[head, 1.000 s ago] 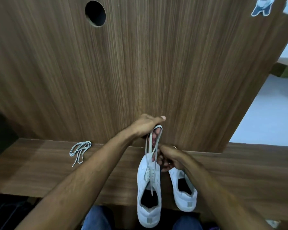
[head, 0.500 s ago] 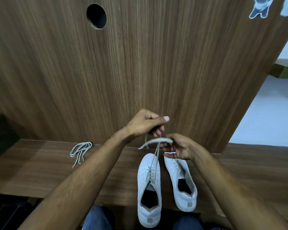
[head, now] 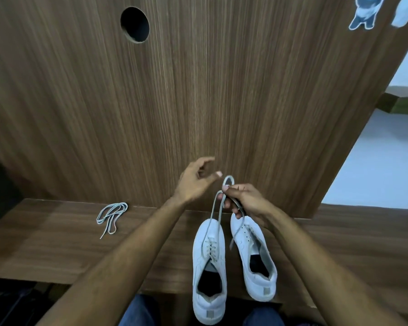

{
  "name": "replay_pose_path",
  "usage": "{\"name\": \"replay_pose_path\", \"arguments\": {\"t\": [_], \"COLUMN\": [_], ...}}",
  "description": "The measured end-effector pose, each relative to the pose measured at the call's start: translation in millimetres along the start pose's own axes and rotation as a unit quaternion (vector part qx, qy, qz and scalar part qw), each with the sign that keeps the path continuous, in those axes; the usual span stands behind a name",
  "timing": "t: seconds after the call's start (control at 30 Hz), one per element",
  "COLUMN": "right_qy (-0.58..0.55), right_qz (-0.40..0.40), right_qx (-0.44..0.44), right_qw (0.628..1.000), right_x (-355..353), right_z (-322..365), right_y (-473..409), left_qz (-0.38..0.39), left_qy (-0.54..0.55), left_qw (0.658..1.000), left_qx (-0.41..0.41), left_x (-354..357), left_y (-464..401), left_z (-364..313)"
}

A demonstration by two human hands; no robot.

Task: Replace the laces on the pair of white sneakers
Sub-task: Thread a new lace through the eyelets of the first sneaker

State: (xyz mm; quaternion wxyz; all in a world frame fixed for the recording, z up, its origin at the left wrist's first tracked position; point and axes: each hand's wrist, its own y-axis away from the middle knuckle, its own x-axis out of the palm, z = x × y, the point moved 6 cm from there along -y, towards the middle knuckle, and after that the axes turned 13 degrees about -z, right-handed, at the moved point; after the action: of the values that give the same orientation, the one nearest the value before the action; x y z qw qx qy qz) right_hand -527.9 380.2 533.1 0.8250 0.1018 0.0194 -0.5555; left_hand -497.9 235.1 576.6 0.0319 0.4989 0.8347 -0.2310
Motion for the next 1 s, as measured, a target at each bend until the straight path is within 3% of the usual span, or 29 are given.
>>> {"name": "replay_pose_path", "arguments": {"t": [0.07, 0.17, 0.23, 0.37, 0.53, 0.63, 0.7, 0.77, 0.83, 1.0], "right_qy": [0.001, 0.007, 0.014, 0.044, 0.051, 0.079, 0.140, 0.271, 0.423, 0.651], "right_qz": [-0.010, -0.015, -0.020, -0.011, 0.026, -0.042, -0.121, -0.194, -0.233, -0.177], "right_qx": [0.017, 0.038, 0.056, 0.102, 0.093, 0.045, -0.005, -0.034, -0.046, -0.064], "right_qw": [1.000, 0.999, 0.998, 0.994, 0.994, 0.995, 0.983, 0.942, 0.875, 0.736], "right_x": [-3.9, -6.2, -5.2, -3.0, -3.1, -16.3, -31.4, -49.9, -65.1, -72.6], "right_z": [-5.4, -9.8, -11.2, -17.4, -16.9, -19.4, -22.8, -30.9, -39.8, -61.5], "right_y": [-0.8, -0.8, -0.3, 2.6, 4.3, -5.4, -13.9, -17.6, -13.4, -2.1], "left_qz": [-0.020, 0.094, 0.116, 0.071, 0.121, 0.112, 0.044, -0.045, -0.095, -0.183], "left_qy": [-0.039, -0.092, -0.092, 0.010, 0.024, -0.017, -0.043, -0.074, -0.047, 0.007], "left_qw": [0.999, 0.991, 0.989, 0.997, 0.990, 0.987, 0.985, 0.974, 0.953, 0.905], "left_qx": [-0.004, -0.015, -0.006, -0.039, -0.071, -0.111, -0.161, -0.210, -0.285, -0.384], "left_x": [0.5, 21.8, 29.8, 30.8, 29.5, 13.3, -9.7, -36.5, -55.3, -93.8], "left_y": [16.5, 44.8, 55.0, 55.2, 49.2, 39.1, 26.5, 11.1, 5.0, 16.6], "left_z": [26.4, 56.2, 60.7, 54.7, 47.1, 48.3, 63.3, 89.3, 118.1, 184.6]}}
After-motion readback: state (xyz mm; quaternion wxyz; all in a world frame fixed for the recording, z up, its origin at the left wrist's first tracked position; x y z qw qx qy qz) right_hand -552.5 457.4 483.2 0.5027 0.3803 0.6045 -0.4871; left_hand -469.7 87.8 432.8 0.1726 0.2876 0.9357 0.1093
